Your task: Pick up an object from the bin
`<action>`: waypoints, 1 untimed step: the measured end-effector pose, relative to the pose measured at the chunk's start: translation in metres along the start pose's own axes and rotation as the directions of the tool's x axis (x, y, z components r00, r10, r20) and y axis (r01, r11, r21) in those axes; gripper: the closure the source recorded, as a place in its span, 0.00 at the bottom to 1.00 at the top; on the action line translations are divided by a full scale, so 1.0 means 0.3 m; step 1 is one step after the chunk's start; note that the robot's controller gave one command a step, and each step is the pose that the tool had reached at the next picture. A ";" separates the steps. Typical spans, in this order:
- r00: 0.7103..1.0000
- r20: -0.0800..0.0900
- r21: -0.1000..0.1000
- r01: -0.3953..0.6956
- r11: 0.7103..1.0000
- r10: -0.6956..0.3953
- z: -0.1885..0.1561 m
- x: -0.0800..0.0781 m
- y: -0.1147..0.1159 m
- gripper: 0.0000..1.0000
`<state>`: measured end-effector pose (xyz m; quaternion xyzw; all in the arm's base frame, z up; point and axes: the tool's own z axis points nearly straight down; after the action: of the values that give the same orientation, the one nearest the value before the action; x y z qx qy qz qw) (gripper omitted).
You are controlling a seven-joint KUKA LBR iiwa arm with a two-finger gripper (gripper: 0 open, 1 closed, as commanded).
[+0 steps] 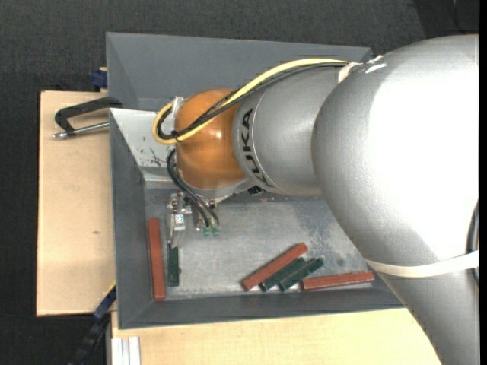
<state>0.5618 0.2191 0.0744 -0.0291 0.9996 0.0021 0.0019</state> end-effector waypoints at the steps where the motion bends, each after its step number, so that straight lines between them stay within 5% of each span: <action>1: 1.000 0.000 0.000 0.000 1.000 0.000 0.000 0.000 0.000 1.00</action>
Offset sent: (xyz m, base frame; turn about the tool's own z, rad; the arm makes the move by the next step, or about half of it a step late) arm -0.0344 -0.0224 0.0103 -0.5850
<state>0.5619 0.2190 0.0744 -0.0290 0.9996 0.0022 0.0018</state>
